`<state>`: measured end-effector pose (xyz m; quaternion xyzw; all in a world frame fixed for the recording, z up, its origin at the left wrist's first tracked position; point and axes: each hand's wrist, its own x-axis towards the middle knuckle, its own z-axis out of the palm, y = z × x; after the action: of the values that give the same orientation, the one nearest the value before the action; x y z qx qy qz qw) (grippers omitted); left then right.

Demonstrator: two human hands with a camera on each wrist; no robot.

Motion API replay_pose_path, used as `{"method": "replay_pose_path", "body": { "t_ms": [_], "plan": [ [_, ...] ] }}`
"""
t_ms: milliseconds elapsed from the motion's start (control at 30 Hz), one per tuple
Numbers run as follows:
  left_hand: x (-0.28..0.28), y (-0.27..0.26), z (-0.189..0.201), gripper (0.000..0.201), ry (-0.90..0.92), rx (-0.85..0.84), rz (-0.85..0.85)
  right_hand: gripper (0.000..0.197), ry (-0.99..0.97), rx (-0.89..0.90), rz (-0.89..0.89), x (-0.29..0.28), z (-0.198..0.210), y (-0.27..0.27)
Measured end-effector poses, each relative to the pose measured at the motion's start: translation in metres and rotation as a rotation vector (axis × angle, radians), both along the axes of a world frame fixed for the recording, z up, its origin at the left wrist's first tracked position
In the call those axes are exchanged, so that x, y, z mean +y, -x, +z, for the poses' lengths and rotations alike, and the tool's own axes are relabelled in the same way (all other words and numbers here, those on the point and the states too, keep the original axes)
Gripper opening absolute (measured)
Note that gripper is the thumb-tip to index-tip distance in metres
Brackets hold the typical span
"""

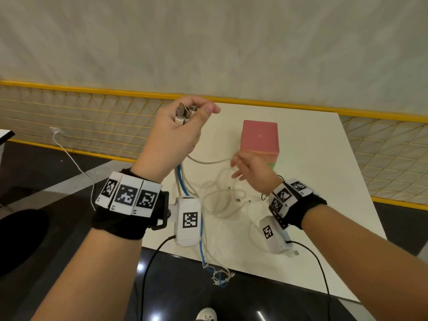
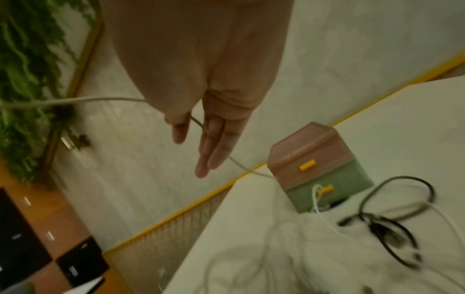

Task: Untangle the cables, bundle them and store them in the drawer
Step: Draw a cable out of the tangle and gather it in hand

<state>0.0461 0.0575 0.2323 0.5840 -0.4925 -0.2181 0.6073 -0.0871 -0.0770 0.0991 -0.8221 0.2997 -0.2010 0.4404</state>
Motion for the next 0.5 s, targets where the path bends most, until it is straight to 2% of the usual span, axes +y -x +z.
{"method": "replay_pose_path", "body": {
  "t_ms": [67,133,200,233,300,367,500],
  "plan": [
    [0.001,-0.002,-0.005,0.016,-0.111,-0.095,0.025,0.02,0.031,-0.125,-0.045,-0.002,0.026,0.006],
    [-0.001,0.002,-0.016,0.028,-0.287,-0.238,0.002,0.02,0.167,-0.207,-0.023,0.002,0.056,0.008],
    [-0.007,0.009,-0.028,0.022,-0.4,-0.321,-0.032,0.018,0.243,-0.292,-0.027,0.006,0.082,0.009],
    [-0.008,0.014,-0.031,0.019,-0.384,-0.337,-0.033,0.017,0.267,-0.326,-0.051,0.007,0.09,0.009],
    [-0.01,0.02,-0.032,0.03,-0.271,-0.35,0.025,0.014,0.318,-0.32,-0.119,0.004,0.094,0.011],
    [-0.009,0.026,-0.026,0.032,-0.085,-0.275,0.113,0.012,0.359,-0.191,-0.172,-0.003,0.079,0.016],
    [-0.007,0.014,-0.005,0.03,0.21,0.026,0.298,0.021,0.339,0.268,-0.164,-0.016,0.016,0.036]
  ]
}}
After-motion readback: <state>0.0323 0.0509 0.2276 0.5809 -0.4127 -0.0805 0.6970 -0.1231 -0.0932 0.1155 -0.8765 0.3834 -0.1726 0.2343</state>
